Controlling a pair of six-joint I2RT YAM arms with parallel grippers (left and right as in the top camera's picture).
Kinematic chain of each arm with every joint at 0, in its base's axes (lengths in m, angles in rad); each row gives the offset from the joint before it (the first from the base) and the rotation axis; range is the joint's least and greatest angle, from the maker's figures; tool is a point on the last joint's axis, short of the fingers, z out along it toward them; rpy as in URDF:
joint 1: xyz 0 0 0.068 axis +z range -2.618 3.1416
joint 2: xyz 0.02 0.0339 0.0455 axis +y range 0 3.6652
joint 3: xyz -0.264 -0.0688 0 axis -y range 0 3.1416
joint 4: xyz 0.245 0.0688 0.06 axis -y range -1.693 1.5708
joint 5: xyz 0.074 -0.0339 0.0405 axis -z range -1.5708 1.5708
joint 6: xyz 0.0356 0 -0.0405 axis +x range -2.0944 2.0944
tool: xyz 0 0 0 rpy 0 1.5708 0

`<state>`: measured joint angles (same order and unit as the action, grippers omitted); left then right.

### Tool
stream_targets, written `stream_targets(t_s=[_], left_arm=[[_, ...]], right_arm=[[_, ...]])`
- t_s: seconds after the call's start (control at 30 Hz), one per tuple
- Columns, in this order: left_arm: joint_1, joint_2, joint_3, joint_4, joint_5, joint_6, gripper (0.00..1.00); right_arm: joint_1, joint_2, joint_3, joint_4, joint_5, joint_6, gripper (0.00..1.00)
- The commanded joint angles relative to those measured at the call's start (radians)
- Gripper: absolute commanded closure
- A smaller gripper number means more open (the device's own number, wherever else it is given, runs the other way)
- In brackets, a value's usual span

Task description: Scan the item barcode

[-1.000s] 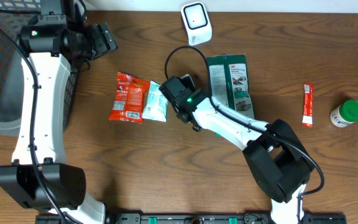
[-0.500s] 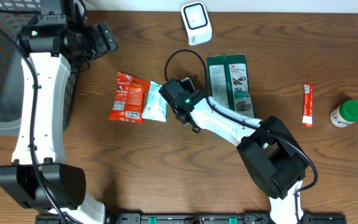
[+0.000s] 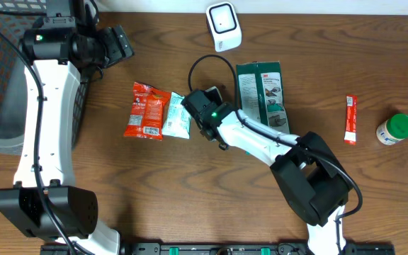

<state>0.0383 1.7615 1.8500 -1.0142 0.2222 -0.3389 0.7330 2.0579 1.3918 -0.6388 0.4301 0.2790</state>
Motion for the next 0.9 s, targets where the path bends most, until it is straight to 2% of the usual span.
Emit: stream_targets(t_s=[0.0, 0.2, 0.47, 0.67, 0.87], left_arm=[[0.003, -0.018, 0.024, -0.002, -0.006, 0.013, 0.11], [0.003, -0.018, 0.024, -0.002, -0.006, 0.013, 0.11], [0.003, -0.018, 0.024, -0.002, -0.006, 0.013, 0.1], [0.003, -0.018, 0.024, -0.002, -0.006, 0.013, 0.1], [0.003, -0.018, 0.024, -0.002, -0.006, 0.013, 0.1]], right_arm=[[-0.027, -0.091, 0.065, -0.006, -0.127, 0.012, 0.99], [-0.116, -0.208, 0.084, -0.008, -0.541, 0.08, 0.99], [-0.305, -0.173, 0.019, 0.031, -1.077, 0.13, 0.99], [-0.42, -0.125, -0.132, 0.26, -1.385, 0.157, 0.99], [-0.473, -0.088, -0.274, 0.505, -1.453, 0.254, 0.99]])
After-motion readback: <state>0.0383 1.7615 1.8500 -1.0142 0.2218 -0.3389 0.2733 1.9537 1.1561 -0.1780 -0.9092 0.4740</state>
